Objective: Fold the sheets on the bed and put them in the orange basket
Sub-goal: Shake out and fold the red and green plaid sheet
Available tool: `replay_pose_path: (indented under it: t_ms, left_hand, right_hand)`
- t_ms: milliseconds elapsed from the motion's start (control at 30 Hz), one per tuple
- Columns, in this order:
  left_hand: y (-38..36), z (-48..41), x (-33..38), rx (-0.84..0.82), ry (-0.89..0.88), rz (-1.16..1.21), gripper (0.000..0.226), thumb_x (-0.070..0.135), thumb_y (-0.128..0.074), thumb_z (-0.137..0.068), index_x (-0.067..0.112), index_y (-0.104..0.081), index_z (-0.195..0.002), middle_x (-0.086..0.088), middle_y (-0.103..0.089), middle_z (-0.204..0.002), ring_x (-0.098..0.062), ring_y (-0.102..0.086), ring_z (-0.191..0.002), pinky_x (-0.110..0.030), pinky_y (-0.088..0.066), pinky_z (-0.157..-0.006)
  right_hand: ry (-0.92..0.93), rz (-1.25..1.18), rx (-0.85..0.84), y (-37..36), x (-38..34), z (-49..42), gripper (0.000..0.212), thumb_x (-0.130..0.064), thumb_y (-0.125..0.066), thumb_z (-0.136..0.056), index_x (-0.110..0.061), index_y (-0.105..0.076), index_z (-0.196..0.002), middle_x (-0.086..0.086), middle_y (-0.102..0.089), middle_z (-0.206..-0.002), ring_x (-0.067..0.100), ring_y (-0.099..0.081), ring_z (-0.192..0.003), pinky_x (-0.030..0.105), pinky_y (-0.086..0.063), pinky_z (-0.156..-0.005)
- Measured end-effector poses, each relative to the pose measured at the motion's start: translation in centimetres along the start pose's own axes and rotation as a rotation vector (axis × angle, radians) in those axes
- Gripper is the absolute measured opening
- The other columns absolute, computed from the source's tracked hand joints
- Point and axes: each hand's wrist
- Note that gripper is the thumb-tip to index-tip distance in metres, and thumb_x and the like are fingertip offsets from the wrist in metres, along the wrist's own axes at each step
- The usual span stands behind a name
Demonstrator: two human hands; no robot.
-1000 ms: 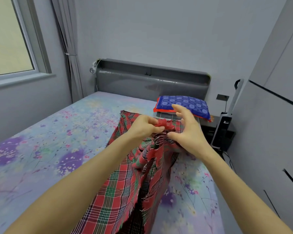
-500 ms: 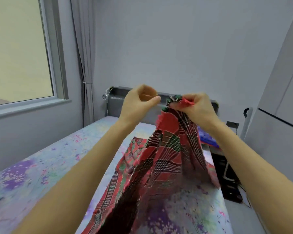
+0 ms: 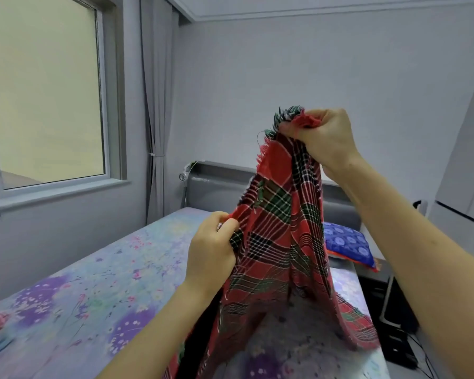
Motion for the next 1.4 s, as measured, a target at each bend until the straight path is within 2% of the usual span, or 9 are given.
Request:
replay_pose_path:
  t_ms: [333,500,700,867,967,1100,1200,1300,1400]
  left_hand:
    - [-1.5,3.5,0.7,-0.124,0.092,0.099,0.035,0.044,-0.059,-0.082,0.010,-0.067,-0.076,0.002,-0.063,-0.070,-0.013,-0.055,-0.067,-0.021,-0.043,-0.065]
    - [-3.9,3.9,1.3,-0.080,0.096,-0.047,0.016,0.009,-0.071,-0.074,0.008,-0.059,-0.064,-0.003,-0.055,-0.058,-0.021,-0.051,-0.051,-0.021,-0.034,-0.053]
    - [-2.5,4.3,2.1,-0.078,0.431,0.304,0.016,0.010,-0.074,-0.078,0.006,-0.062,-0.067,-0.002,-0.061,-0.061,-0.009,-0.047,-0.054,-0.016,-0.032,-0.053]
    - [-0.9,2.7,3.1,-0.346,0.592,0.619,0.029,0.009,-0.071,-0.081,0.015,-0.043,-0.073,0.004,-0.044,-0.055,-0.004,-0.037,-0.047,-0.017,-0.029,-0.049]
    - [-1.9,2.8,3.2,-0.582,0.662,0.728,0.031,0.009,-0.069,-0.083,0.018,-0.041,-0.077,0.010,-0.042,-0.052,0.000,-0.033,-0.037,-0.014,-0.024,-0.043]
    - [-3.8,3.7,3.8,-0.818,0.629,0.723,0.029,0.012,-0.070,-0.082,0.020,-0.042,-0.079,0.006,-0.037,-0.060,-0.003,-0.033,-0.047,-0.023,-0.025,-0.053]
    - [-4.8,4.0,4.7,-0.932,0.597,0.695,0.029,0.013,-0.071,-0.082,0.021,-0.043,-0.081,0.006,-0.040,-0.069,-0.009,-0.038,-0.061,-0.025,-0.030,-0.060]
    - [-5.2,4.2,5.1,-1.028,0.550,0.715,0.030,0.012,-0.072,-0.081,0.022,-0.043,-0.081,0.006,-0.040,-0.069,-0.010,-0.038,-0.062,-0.025,-0.031,-0.060]
    - [-5.1,4.0,5.4,-1.067,0.496,0.716,0.031,0.010,-0.071,-0.080,0.021,-0.043,-0.080,0.007,-0.045,-0.065,-0.009,-0.039,-0.058,-0.025,-0.031,-0.056]
  right_hand:
    - [-0.069,-0.040,0.043,-1.1,-0.4,0.0,0.013,-0.013,-0.081,-0.071,-0.019,-0.071,-0.066,-0.005,-0.071,-0.063,0.018,-0.069,-0.064,0.032,-0.057,-0.067]
    - [-0.108,-0.046,0.077,0.5,0.1,0.7,0.011,-0.012,-0.081,-0.071,-0.015,-0.071,-0.068,-0.006,-0.071,-0.062,0.015,-0.070,-0.063,0.028,-0.057,-0.065]
    - [-0.170,-0.115,0.184,5.9,2.0,3.2,0.014,-0.006,-0.076,-0.076,-0.015,-0.071,-0.067,-0.006,-0.070,-0.061,0.011,-0.068,-0.058,0.023,-0.054,-0.058]
    - [-0.513,-0.103,0.282,12.4,7.6,8.9,0.039,-0.025,-0.083,-0.054,-0.012,-0.069,-0.088,-0.010,-0.070,-0.061,0.004,-0.067,-0.056,0.017,-0.053,-0.053]
    - [-0.749,0.041,0.272,14.5,11.8,14.3,0.021,-0.011,-0.075,-0.076,-0.005,-0.066,-0.094,-0.007,-0.067,-0.053,0.004,-0.063,-0.047,0.014,-0.049,-0.044]
    - [-0.976,0.383,0.109,15.5,16.6,20.8,0.011,-0.011,-0.073,-0.081,-0.007,-0.067,-0.072,0.005,-0.065,-0.059,0.008,-0.057,-0.043,0.013,-0.041,-0.042]
    - [-0.916,0.904,-0.107,13.6,18.0,23.4,0.015,-0.024,-0.070,-0.083,-0.009,-0.068,-0.086,0.008,-0.069,-0.087,0.021,-0.064,-0.079,0.028,-0.046,-0.070]
    - [-0.711,0.553,-0.230,9.4,14.5,23.6,0.058,-0.030,-0.071,-0.083,-0.026,-0.046,-0.135,-0.011,-0.054,-0.124,0.005,-0.053,-0.113,0.029,-0.042,-0.093]
    - [-0.698,0.210,-0.566,4.7,11.6,23.4,0.075,-0.032,-0.077,-0.075,-0.046,-0.034,-0.135,-0.023,-0.051,-0.118,-0.008,-0.056,-0.102,0.026,-0.047,-0.091]
Point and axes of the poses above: each hand's wrist, its own z-axis away from the middle knuckle, its own y-axis out of the back of the hand, x = y × z
